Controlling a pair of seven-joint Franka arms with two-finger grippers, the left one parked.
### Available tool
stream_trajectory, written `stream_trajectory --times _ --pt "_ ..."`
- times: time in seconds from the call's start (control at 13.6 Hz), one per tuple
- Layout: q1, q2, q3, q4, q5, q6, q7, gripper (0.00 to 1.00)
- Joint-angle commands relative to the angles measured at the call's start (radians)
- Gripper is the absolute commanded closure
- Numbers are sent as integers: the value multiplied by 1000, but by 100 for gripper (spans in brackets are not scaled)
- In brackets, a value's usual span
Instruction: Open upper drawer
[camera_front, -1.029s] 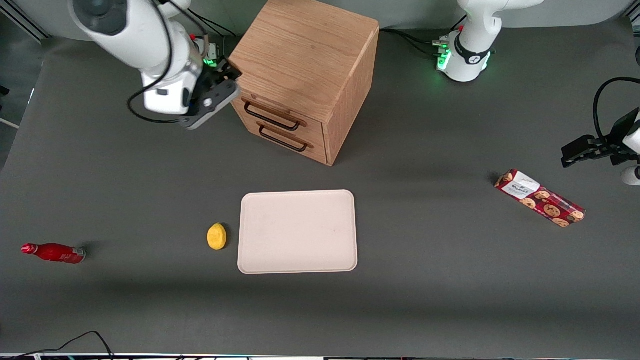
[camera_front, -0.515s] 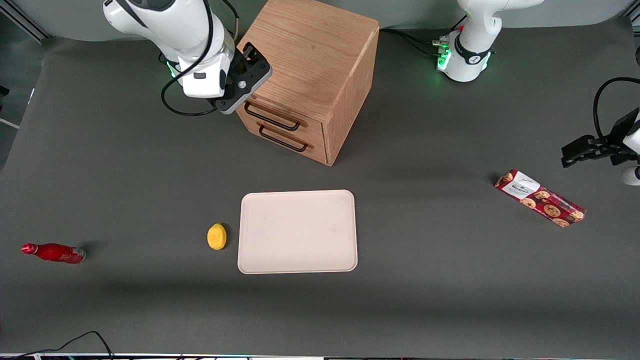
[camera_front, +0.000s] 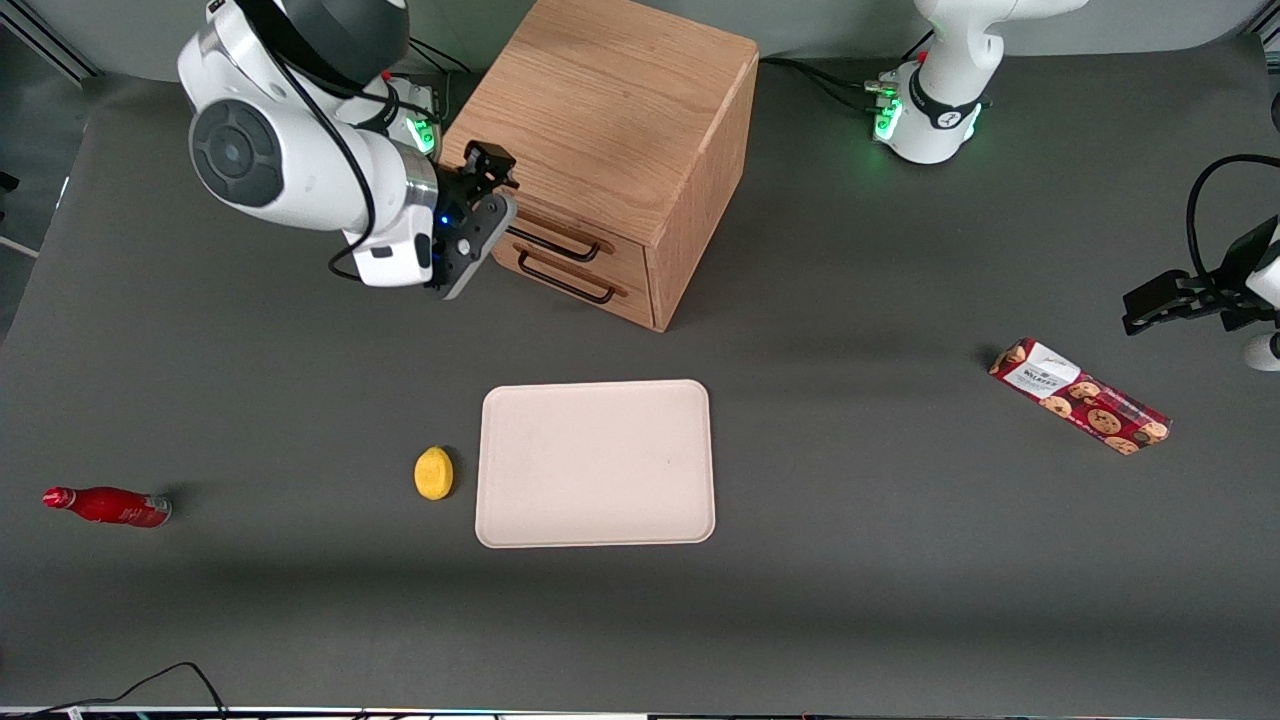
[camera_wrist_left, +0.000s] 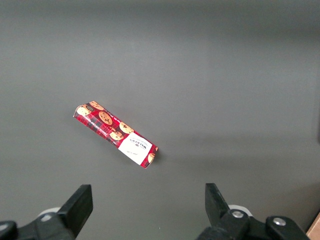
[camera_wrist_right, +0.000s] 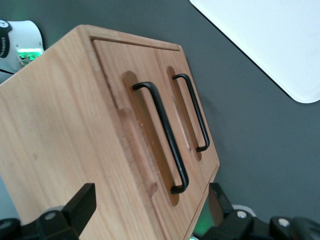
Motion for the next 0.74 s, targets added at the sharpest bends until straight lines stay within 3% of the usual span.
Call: stream_trajectory --times 0.0,0.66 --pt "6 31 -2 -16 -19 53 -22 0" --pt "14 33 22 -162 -45 202 -79 0"
